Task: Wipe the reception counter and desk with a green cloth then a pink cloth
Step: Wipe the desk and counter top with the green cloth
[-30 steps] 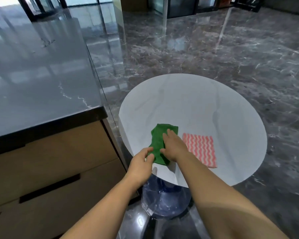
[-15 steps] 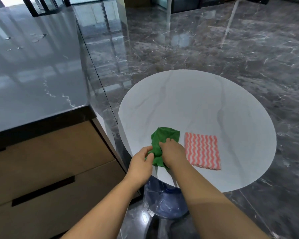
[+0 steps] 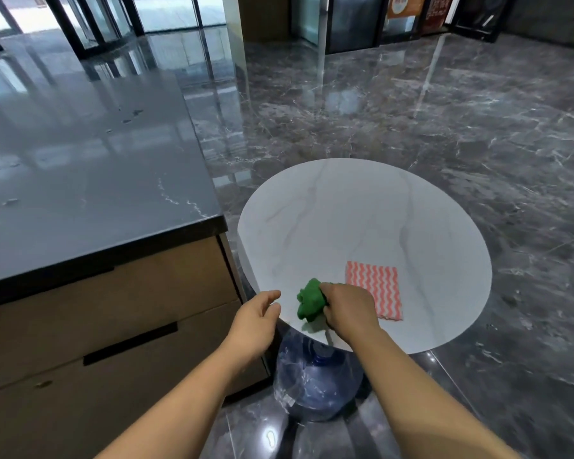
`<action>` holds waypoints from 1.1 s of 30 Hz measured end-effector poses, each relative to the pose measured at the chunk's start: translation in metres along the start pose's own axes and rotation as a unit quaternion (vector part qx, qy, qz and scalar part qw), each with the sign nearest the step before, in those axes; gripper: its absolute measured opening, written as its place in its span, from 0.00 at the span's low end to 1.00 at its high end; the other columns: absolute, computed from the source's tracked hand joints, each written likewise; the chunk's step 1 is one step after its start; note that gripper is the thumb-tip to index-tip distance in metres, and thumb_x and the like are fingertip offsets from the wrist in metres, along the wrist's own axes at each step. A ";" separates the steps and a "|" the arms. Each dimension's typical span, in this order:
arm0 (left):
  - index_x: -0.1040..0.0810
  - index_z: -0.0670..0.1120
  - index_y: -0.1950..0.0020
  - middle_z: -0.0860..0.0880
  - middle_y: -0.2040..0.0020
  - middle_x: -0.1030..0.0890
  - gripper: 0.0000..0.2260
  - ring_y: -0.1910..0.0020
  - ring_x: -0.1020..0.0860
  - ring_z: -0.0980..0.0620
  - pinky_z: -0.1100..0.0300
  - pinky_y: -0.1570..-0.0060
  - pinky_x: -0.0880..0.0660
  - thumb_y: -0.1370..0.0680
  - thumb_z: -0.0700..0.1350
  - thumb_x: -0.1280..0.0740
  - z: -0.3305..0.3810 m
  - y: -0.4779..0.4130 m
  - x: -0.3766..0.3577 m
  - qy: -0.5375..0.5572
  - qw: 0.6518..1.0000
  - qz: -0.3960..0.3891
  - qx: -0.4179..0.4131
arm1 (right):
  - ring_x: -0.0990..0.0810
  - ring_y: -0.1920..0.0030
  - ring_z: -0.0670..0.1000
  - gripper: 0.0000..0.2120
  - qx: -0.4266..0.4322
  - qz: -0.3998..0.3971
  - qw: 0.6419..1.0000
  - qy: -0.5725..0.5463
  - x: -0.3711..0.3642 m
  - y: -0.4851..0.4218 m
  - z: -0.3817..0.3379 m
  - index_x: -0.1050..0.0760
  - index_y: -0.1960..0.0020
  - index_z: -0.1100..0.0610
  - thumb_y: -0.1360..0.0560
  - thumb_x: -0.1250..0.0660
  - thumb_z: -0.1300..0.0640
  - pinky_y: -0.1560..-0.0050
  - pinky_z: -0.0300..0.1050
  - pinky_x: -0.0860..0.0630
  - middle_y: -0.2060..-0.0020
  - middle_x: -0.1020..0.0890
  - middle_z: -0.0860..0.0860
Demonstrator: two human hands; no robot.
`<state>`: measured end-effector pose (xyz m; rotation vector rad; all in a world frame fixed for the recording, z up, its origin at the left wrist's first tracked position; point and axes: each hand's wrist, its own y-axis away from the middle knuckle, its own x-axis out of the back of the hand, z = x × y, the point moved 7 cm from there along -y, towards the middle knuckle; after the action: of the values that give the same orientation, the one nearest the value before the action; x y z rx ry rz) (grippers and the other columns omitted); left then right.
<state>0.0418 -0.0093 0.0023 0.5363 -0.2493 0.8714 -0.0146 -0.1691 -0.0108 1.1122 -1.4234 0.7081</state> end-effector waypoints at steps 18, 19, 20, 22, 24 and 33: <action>0.23 0.45 0.47 0.47 0.52 0.18 0.09 0.56 0.19 0.53 0.60 0.63 0.33 0.18 0.49 0.40 -0.044 0.143 0.152 0.254 0.962 0.023 0.099 | 0.20 0.50 0.54 0.13 0.169 0.198 0.965 -0.027 0.124 0.151 -0.193 0.22 0.43 0.50 0.27 0.34 0.56 0.60 0.43 0.34 0.51 0.17 0.49; 0.23 0.46 0.48 0.47 0.53 0.17 0.11 0.56 0.19 0.53 0.59 0.62 0.33 0.19 0.51 0.39 -0.050 0.152 0.163 0.270 0.956 0.021 0.115 | 0.20 0.50 0.54 0.13 0.187 0.206 0.960 -0.025 0.125 0.157 -0.210 0.22 0.44 0.50 0.27 0.33 0.56 0.60 0.44 0.32 0.52 0.17 0.49; 0.23 0.46 0.49 0.47 0.52 0.17 0.12 0.55 0.19 0.52 0.59 0.61 0.33 0.19 0.53 0.39 -0.055 0.161 0.175 0.279 0.951 0.018 0.129 | 0.19 0.51 0.55 0.12 0.206 0.215 0.954 -0.019 0.125 0.163 -0.227 0.22 0.45 0.51 0.29 0.32 0.57 0.61 0.44 0.31 0.53 0.17 0.49; 0.23 0.47 0.47 0.46 0.48 0.18 0.17 0.53 0.21 0.52 0.58 0.60 0.35 0.21 0.59 0.40 -0.067 0.179 0.199 0.276 0.948 0.006 0.156 | 0.19 0.55 0.56 0.12 0.245 0.232 0.941 -0.006 0.125 0.175 -0.264 0.22 0.49 0.52 0.32 0.30 0.58 0.64 0.44 0.31 0.57 0.17 0.49; 0.23 0.50 0.46 0.48 0.52 0.20 0.21 0.56 0.22 0.53 0.57 0.62 0.39 0.24 0.65 0.40 -0.075 0.195 0.219 0.277 0.947 -0.023 0.161 | 0.18 0.60 0.56 0.13 0.278 0.249 0.928 0.008 0.125 0.186 -0.299 0.22 0.52 0.52 0.36 0.28 0.58 0.68 0.43 0.31 0.62 0.18 0.48; 0.21 0.47 0.56 0.50 0.67 0.22 0.07 0.70 0.29 0.55 0.62 0.68 0.35 0.25 0.50 0.30 -0.117 0.254 0.319 0.341 0.927 0.055 0.148 | 0.18 0.65 0.51 0.16 0.397 0.271 0.876 0.039 0.099 0.213 -0.441 0.20 0.55 0.50 0.42 0.23 0.55 0.75 0.40 0.26 0.65 0.19 0.46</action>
<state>0.0424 0.3970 0.1250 0.4695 0.5006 1.1620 -0.0244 0.2837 0.2012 1.2595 -1.4083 1.8397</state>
